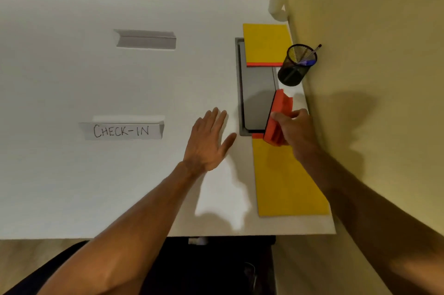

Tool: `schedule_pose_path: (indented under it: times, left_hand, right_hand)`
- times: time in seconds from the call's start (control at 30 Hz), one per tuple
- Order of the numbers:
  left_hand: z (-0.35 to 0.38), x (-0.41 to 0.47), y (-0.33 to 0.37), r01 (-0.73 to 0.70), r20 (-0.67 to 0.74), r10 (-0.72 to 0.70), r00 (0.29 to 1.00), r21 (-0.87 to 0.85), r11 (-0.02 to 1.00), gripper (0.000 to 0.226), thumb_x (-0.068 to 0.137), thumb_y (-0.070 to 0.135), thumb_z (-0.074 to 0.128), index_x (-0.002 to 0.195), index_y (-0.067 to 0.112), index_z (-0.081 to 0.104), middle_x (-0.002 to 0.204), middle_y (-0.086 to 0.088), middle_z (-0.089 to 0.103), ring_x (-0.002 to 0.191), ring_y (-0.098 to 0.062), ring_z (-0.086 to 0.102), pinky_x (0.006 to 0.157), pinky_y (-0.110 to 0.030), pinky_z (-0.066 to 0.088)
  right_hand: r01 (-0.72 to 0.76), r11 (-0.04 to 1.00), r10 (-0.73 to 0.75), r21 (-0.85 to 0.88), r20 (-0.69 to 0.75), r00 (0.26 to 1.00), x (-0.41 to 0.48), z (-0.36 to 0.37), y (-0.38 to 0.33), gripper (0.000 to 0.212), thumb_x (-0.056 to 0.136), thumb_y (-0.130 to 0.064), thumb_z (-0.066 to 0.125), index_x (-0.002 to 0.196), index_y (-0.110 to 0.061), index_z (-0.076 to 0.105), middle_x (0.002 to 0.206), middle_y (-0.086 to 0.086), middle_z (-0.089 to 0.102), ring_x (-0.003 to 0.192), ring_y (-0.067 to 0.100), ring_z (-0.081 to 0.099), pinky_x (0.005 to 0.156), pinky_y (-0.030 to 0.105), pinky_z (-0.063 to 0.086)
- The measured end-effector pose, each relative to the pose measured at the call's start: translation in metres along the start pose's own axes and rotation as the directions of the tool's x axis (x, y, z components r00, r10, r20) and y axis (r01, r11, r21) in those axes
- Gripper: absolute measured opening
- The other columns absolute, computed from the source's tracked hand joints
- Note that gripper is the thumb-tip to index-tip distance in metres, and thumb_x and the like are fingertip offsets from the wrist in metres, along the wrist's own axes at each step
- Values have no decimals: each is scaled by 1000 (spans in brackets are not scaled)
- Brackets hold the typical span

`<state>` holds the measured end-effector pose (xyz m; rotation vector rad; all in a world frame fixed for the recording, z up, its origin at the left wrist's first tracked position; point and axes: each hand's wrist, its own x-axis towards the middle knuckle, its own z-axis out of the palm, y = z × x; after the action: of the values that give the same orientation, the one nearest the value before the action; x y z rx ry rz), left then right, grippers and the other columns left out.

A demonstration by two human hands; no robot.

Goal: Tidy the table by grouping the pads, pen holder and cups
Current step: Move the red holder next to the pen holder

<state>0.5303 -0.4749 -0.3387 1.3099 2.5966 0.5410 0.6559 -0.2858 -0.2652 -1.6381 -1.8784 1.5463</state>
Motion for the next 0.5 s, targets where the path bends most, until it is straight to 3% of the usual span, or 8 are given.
schedule_pose_path:
  times: [0.1, 0.23, 0.37, 0.5]
  left_hand:
    - [18, 14, -1, 56, 71, -62, 996, 79, 995, 76, 95, 69, 4, 156, 26, -6, 164, -4, -9, 151, -23, -11, 122, -49, 2]
    - [33, 20, -2, 80, 98, -103, 990, 220, 972, 76, 92, 72, -3, 152, 30, -19, 161, -4, -23, 147, -24, -26, 120, -52, -10]
    - [38, 20, -3, 78, 77, -102, 992, 265, 961, 76, 91, 72, -5, 152, 29, -19, 160, -4, -25, 146, -24, -29, 119, -53, -11]
    - [39, 21, -2, 74, 60, -95, 994, 292, 954, 77, 91, 72, -4, 152, 28, -20, 160, -5, -26, 146, -25, -27, 119, -53, -10]
  right_hand:
    - [97, 972, -117, -216, -82, 990, 28, -15, 2, 60, 86, -44, 71, 131, -13, 45, 130, 11, 59, 97, 28, 63, 76, 38, 54]
    - [131, 839, -235, -528, -133, 963, 58, -29, 2, 71, 83, -54, 70, 135, -14, 44, 130, 13, 60, 109, 37, 63, 86, 46, 51]
    - [156, 746, -300, -647, -117, 947, 76, -30, 5, 68, 85, -54, 68, 134, -13, 45, 131, 14, 59, 111, 38, 62, 83, 41, 47]
    - [181, 717, -300, -673, -64, 952, 89, -27, 6, 66, 85, -52, 69, 134, -14, 46, 132, 15, 59, 114, 38, 61, 89, 45, 49]
